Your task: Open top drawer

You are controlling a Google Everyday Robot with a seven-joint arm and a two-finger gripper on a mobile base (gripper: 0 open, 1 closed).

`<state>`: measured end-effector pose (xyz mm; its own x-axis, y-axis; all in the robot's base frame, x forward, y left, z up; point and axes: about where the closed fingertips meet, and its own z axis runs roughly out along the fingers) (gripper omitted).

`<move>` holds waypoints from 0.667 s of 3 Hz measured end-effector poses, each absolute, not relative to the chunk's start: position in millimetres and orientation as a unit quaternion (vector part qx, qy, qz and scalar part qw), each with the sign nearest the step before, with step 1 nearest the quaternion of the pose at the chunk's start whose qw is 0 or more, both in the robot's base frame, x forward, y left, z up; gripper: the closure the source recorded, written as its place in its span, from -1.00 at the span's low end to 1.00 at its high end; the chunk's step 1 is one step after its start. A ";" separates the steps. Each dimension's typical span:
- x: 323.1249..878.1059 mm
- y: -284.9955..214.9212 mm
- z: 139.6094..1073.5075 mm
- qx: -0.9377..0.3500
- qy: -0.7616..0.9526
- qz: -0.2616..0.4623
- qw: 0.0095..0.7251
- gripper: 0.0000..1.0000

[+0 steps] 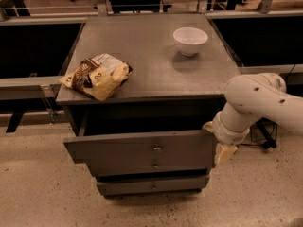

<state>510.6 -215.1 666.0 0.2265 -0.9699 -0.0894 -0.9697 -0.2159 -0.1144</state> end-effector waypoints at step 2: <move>485.2 -214.5 675.0 -0.790 0.609 0.008 0.067 0.38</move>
Offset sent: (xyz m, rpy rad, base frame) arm -0.1163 0.0012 0.0088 0.0918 0.1616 0.0766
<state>485.2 -214.5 675.0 0.2579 -0.9617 -0.0929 -0.9637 -0.2492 -0.0959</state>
